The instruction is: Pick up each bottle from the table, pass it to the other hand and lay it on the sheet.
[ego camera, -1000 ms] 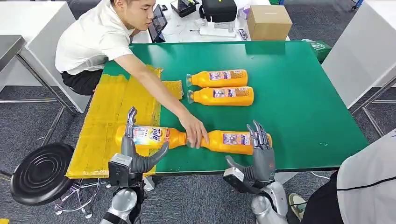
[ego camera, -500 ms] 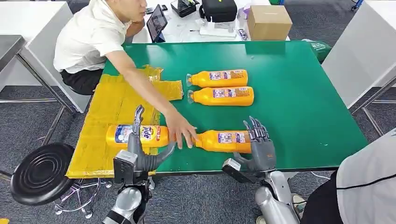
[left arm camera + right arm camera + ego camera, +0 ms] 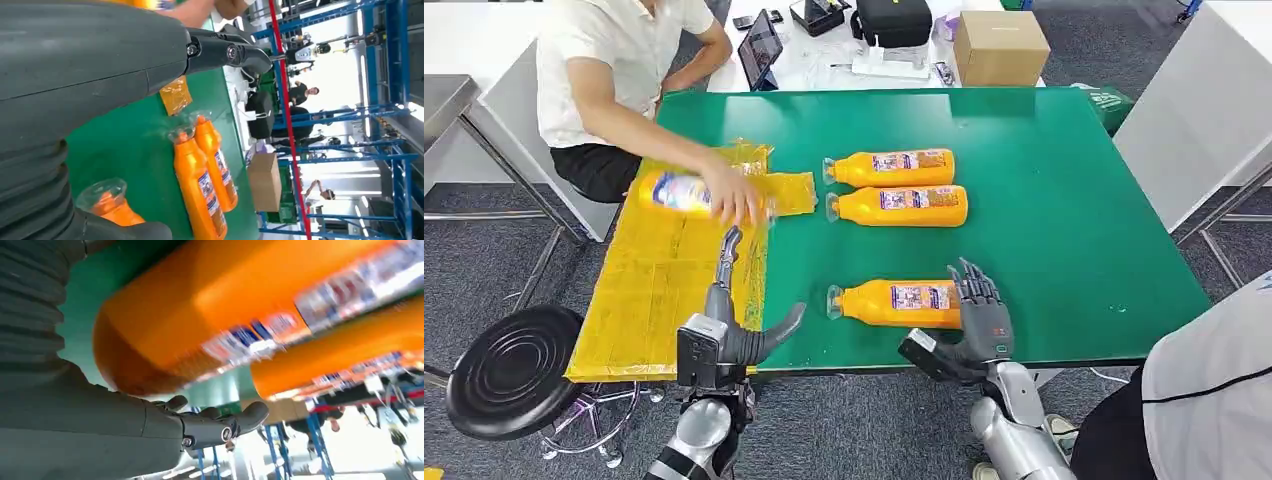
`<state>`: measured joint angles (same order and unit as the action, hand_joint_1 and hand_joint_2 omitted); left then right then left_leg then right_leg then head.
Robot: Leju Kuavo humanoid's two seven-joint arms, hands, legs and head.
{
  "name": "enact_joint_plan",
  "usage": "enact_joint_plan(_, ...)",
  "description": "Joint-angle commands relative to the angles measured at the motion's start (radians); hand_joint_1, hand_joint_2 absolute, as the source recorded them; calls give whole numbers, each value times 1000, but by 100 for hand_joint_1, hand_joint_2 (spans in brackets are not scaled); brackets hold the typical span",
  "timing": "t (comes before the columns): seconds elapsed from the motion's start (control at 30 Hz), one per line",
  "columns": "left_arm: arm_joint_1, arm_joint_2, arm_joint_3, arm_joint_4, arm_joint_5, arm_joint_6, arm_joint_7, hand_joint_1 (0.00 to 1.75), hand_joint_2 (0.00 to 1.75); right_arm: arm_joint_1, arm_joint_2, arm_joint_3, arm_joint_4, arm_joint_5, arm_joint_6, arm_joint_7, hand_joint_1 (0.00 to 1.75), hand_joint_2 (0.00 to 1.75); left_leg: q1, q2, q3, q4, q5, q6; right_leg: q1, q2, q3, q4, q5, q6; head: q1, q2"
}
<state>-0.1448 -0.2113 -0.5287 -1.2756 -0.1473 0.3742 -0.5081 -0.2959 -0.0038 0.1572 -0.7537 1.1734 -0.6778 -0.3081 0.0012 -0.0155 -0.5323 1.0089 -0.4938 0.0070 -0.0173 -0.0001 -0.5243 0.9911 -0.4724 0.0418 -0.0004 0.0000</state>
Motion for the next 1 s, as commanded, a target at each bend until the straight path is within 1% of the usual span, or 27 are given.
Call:
enact_joint_plan(0.03,-36,12,-28,55,5,-24,29,0,175,-89,-40,115,155,16,94,108,0,175,0,1,0,0,1,-1,0,1,-1,0,1,-1,0,0)
enact_joint_plan(0.1,-34,11,-28,54,6,-27,31,0,175,-92,-42,117,161,7,120,114,0,175,1,2,0,0,1,-1,1,0,-1,-1,2,-2,0,0)
enact_joint_plan(0.17,-34,11,-28,54,6,-27,31,0,175,-92,-42,117,161,7,120,114,0,175,0,1,1,0,1,0,1,0,0,0,1,-1,0,0)
enact_joint_plan(0.23,-36,11,-27,57,7,-34,34,0,175,-99,-49,125,168,-12,173,115,0,175,1,1,1,0,2,0,1,0,0,-1,2,-2,0,0)
enact_joint_plan(0.27,-38,11,-27,59,9,-39,35,0,175,-107,-58,132,176,-32,212,105,33,175,0,1,2,0,1,0,0,0,1,0,1,-1,0,0)
enact_joint_plan(0.3,-40,11,-28,59,12,-45,37,0,175,-111,-61,126,185,-55,236,95,166,175,1,1,0,0,2,0,1,0,0,-1,3,-2,0,0)
enact_joint_plan(0.33,-41,12,-29,59,13,-48,37,0,175,-116,-67,128,194,-65,250,91,175,175,0,1,2,0,1,0,1,0,1,-1,2,-1,0,0)
enact_joint_plan(0.37,-44,13,-29,59,14,-50,38,0,175,-118,-68,125,201,-81,260,77,175,175,0,1,3,0,1,0,1,0,2,-1,4,-3,0,0)
enact_joint_plan(0.4,-45,13,-29,61,17,-53,38,0,175,-122,-68,120,213,-98,271,66,175,175,1,2,1,0,2,0,1,0,0,-1,5,-4,0,0)
enact_joint_plan(0.47,-49,13,-27,64,27,-59,38,0,175,-127,-71,120,237,-124,284,47,175,175,1,5,2,0,3,0,2,1,1,-2,6,-4,0,0)
enact_joint_plan(0.57,-50,12,-26,66,32,-62,38,0,175,-124,-74,120,246,-132,289,40,175,175,1,5,7,0,1,0,1,4,4,-2,5,-1,0,0)
enact_joint_plan(0.6,-50,12,-26,66,32,-62,38,0,175,-124,-74,120,246,-132,289,40,175,175,1,4,4,0,3,0,2,2,2,-3,7,-2,0,0)
enact_joint_plan(0.67,-50,12,-26,66,32,-62,38,0,175,-124,-74,120,246,-132,289,40,175,175,1,5,7,0,2,0,1,3,5,-2,6,-1,0,0)
enact_joint_plan(0.77,-53,11,-28,70,42,-70,37,0,175,-125,-80,129,267,-143,326,34,175,175,1,3,5,0,3,0,2,1,4,-3,7,-2,0,0)
enact_joint_plan(0.83,-54,10,-28,72,45,-73,37,0,175,-125,-87,140,275,-142,344,28,175,175,1,4,8,1,2,0,2,3,6,-2,5,-1,0,0)
enact_joint_plan(0.87,-55,9,-28,72,50,-76,36,0,175,-116,-91,137,262,-149,321,9,175,175,2,3,6,0,3,0,2,1,5,-4,7,-2,0,0)
enact_joint_plan(0.97,-55,11,-31,70,54,-81,35,0,175,-110,-85,129,252,-168,276,-17,175,175,1,5,8,1,2,0,1,4,6,-2,5,-1,0,0)
enact_joint_plan(1.0,-55,12,-30,67,55,-82,34,0,175,-108,-80,123,242,-182,268,-29,175,175,2,3,5,0,4,0,2,1,4,-3,7,-2,0,0)
